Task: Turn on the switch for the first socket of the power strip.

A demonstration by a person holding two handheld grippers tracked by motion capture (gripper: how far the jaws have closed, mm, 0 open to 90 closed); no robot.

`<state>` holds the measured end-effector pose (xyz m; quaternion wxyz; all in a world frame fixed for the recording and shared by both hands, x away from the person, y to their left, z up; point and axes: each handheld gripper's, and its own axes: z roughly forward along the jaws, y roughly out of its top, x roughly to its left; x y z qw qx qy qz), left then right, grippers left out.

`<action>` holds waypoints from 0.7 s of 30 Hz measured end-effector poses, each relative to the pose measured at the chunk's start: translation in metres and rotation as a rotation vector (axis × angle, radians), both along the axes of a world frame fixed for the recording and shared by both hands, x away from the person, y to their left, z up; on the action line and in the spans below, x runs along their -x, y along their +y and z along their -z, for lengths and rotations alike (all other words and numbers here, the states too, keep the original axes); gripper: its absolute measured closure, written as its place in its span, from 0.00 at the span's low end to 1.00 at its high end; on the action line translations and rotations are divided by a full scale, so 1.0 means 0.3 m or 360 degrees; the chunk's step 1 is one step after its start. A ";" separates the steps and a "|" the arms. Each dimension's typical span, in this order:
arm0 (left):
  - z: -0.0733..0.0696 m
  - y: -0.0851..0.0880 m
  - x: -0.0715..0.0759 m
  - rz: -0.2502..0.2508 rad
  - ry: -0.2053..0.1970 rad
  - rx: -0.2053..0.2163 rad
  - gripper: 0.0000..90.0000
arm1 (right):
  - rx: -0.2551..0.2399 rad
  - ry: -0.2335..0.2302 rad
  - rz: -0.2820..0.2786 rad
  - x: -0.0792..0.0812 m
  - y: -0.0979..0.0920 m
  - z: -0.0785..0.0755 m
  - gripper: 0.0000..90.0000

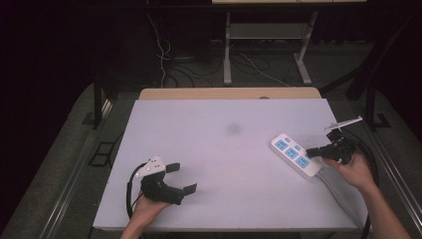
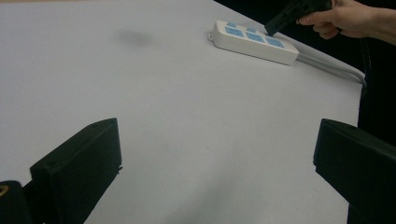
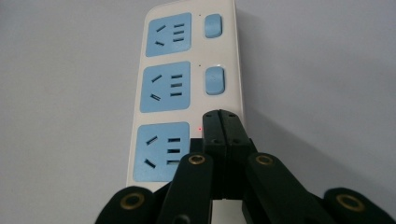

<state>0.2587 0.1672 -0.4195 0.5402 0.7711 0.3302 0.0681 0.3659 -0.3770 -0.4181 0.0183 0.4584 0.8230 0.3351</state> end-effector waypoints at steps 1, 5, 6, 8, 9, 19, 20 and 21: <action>0.000 0.000 0.000 0.0001 -0.0001 -0.0002 0.00 | 0.0001 -0.0007 -0.0001 0.002 0.000 0.000 1.00; 0.000 -0.001 0.001 0.0005 0.0000 -0.0002 0.00 | -0.0017 -0.0005 0.0001 0.004 -0.001 0.004 1.00; 0.000 -0.001 0.001 0.0005 0.0000 -0.0003 0.00 | -0.0021 -0.0004 0.0002 0.005 -0.001 0.004 1.00; 0.000 0.000 0.000 0.0004 -0.0001 0.0000 0.00 | -0.0021 -0.0009 0.0005 0.006 -0.001 0.005 1.00; 0.000 0.001 0.000 0.0004 -0.0001 0.0001 0.00 | -0.0017 -0.0010 0.0005 0.007 0.000 0.004 1.00; -0.001 0.009 -0.002 -0.0010 0.0001 0.0013 0.00 | -0.0043 -0.0026 0.0004 0.010 -0.006 0.012 1.00; -0.001 0.009 -0.002 -0.0010 0.0002 0.0012 0.00 | -0.0047 -0.0028 0.0006 0.010 -0.007 0.013 1.00; 0.000 0.009 -0.003 -0.0012 0.0004 0.0010 0.00 | -0.0043 -0.0032 0.0002 0.010 -0.007 0.013 1.00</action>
